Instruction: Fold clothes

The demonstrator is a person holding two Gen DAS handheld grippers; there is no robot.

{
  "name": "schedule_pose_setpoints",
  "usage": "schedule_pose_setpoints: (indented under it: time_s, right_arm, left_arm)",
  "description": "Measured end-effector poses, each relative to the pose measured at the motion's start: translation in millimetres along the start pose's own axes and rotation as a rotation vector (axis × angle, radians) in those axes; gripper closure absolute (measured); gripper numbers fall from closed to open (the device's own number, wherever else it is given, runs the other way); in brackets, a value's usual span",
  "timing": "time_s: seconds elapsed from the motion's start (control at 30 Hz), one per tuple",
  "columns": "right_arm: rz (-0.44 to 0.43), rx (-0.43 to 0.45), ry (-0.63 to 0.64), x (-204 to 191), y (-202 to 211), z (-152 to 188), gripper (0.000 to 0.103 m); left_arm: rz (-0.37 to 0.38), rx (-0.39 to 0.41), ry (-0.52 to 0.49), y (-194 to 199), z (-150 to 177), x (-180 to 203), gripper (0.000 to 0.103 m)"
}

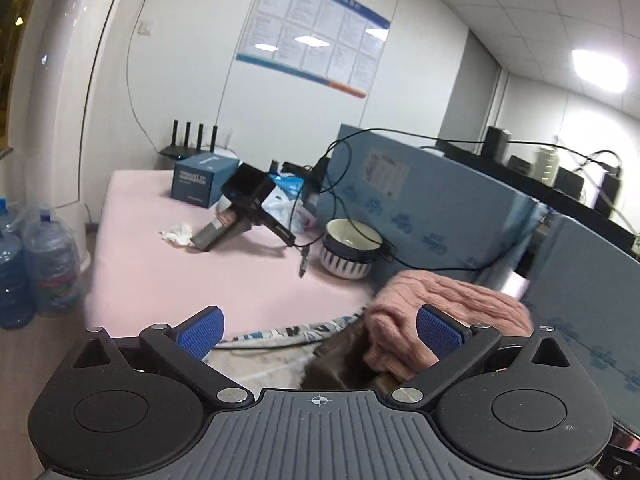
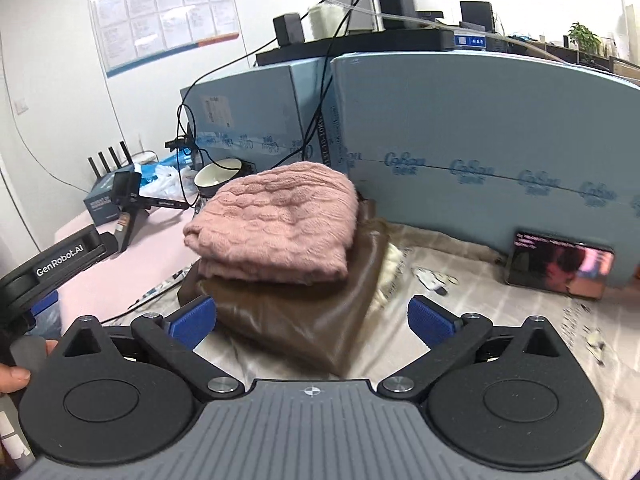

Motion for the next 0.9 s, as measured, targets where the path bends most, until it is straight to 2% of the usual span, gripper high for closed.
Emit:
schedule_pose_setpoints:
  time_s: [0.2, 0.43, 0.73, 0.9]
  right_arm:
    - [-0.012, 0.024, 0.015, 5.6, 32.5, 14.5, 0.000]
    - [-0.006, 0.074, 0.022, 16.2, 53.6, 16.1, 0.000]
    - [0.005, 0.100, 0.006, 31.5, 60.7, 12.8, 0.000]
    - [0.000, 0.073, 0.009, 35.0, 59.7, 20.8, 0.000]
  left_arm:
    - [0.024, 0.051, -0.041, 43.1, 8.9, 13.1, 0.000]
    - [-0.002, 0.102, -0.044, 68.2, 10.7, 14.7, 0.000]
    - [-0.041, 0.106, -0.091, 81.5, 19.9, 26.8, 0.000]
    - [-0.012, 0.075, -0.066, 81.3, 23.9, 35.8, 0.000]
Point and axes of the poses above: each gripper's, at about its wrist camera, not at the fingertips, and y roughly against the way its jaws point, x to its right, z to its underside, the point moved 10 cm from there along -y, roughly the way its jaws point, and after that the axes turned 12 degrees about -z, right-handed, at the moved point
